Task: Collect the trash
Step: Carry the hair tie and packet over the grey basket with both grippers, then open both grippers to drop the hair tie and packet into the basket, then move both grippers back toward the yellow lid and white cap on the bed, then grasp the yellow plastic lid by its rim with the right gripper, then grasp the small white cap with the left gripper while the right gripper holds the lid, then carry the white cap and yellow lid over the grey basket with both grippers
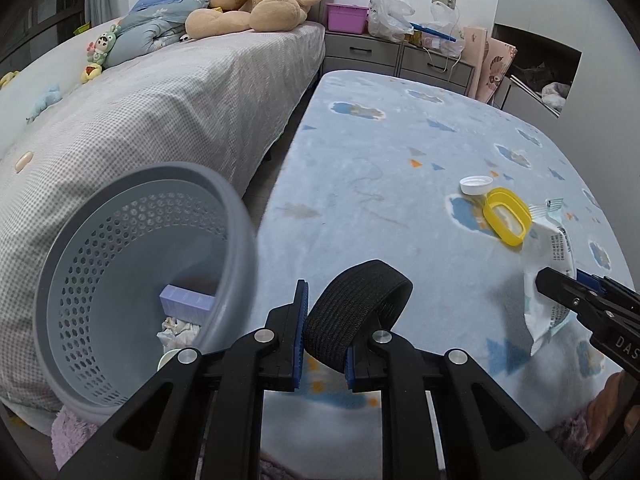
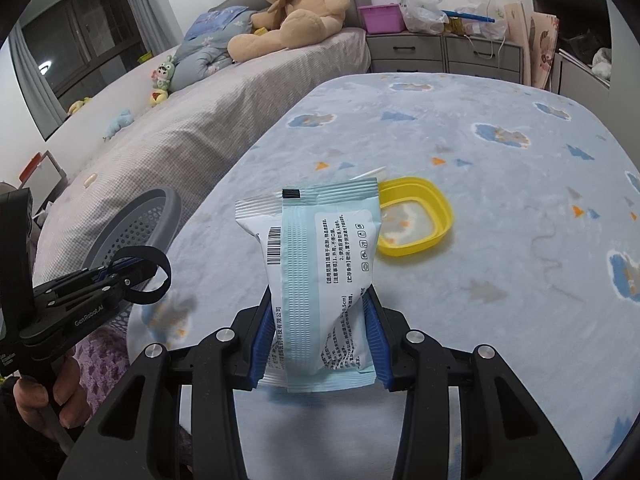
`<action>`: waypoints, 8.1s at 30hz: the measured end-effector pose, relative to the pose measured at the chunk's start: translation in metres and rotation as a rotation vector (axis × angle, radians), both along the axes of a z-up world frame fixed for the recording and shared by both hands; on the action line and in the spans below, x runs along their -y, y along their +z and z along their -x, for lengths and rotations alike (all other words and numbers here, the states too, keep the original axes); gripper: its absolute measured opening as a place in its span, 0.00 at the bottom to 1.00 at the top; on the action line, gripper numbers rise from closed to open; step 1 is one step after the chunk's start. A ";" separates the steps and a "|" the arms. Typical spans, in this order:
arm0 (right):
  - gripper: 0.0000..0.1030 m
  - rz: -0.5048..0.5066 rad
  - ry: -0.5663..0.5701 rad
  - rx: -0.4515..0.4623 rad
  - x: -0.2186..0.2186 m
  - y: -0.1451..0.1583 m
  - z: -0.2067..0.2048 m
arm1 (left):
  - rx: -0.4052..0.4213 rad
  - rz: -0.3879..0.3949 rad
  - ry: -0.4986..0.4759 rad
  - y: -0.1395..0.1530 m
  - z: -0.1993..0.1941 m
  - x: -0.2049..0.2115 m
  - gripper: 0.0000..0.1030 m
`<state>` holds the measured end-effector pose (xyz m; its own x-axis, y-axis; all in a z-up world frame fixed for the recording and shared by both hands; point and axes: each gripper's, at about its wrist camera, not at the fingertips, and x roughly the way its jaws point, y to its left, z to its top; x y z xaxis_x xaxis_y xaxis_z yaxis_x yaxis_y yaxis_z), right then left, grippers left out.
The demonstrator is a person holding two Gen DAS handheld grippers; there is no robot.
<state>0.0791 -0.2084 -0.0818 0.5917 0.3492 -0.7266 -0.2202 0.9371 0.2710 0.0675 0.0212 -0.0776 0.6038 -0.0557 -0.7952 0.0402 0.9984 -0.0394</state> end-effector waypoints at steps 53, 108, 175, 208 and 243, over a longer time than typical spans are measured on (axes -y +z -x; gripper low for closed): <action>0.62 -0.024 0.333 -0.018 -0.257 0.013 -0.051 | -0.012 -0.008 0.263 -0.002 -0.011 -0.210 0.45; 0.76 -0.027 0.187 0.021 -0.169 0.034 -0.012 | 0.046 -0.015 0.213 0.038 0.037 -0.148 0.72; 0.84 0.190 0.024 -0.091 0.025 -0.036 -0.102 | -0.035 -0.068 -0.028 -0.001 -0.030 0.072 0.72; 0.67 0.016 -0.194 -0.040 0.136 -0.009 -0.096 | -0.110 -0.049 -0.159 -0.038 -0.138 0.174 0.72; 0.67 0.083 -0.056 -0.024 0.007 0.002 -0.051 | 0.005 -0.049 -0.020 0.007 -0.023 0.004 0.38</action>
<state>0.1306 -0.2158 -0.0794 0.5908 0.2538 -0.7658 -0.1612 0.9672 0.1961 0.0903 0.0168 -0.0704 0.6066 -0.0287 -0.7945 0.0598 0.9982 0.0096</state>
